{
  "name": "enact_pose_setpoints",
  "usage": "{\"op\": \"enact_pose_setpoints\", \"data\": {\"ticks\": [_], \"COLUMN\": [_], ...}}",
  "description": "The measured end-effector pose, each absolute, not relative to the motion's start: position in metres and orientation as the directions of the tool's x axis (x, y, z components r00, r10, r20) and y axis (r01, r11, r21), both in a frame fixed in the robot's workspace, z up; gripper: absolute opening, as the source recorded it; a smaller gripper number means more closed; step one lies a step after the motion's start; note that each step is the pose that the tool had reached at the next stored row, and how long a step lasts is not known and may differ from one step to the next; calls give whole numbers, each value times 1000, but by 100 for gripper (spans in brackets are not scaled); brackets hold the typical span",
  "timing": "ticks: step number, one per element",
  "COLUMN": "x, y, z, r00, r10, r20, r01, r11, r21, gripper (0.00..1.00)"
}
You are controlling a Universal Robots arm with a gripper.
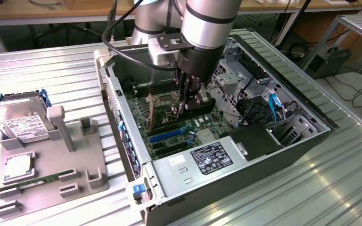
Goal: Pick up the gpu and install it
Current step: 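Insert the gpu into the slot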
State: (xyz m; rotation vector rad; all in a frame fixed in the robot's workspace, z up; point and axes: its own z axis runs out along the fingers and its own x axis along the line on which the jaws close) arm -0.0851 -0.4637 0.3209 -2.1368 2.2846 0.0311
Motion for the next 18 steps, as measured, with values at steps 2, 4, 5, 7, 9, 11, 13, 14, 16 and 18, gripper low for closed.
{"op": "enact_pose_setpoints", "data": {"ticks": [2,4,5,7,9,11,13,14,16,18], "x": [-85,-85,-86,-86,-86,-86,-86,-86,-86,-87], "y": [-464,-464,-464,-464,-464,-465,-465,-465,-465,-466], "z": [320,320,320,319,319,319,318,318,317,316], "r00": [-67,-67,-67,-67,-67,-67,-67,-67,-67,-67], "r10": [-997,-997,-997,-997,-997,-997,-997,-997,-997,-997], "r20": [-23,-23,-23,-23,-23,-23,-23,-23,-23,-23], "r01": [-998,-998,-998,-998,-998,-998,-998,-998,-998,-998], "r11": [67,67,67,67,67,67,67,67,67,67], "r21": [5,5,5,5,5,5,5,5,5,5], "gripper": [27,27,27,27,27,27,27,27,27,27]}}
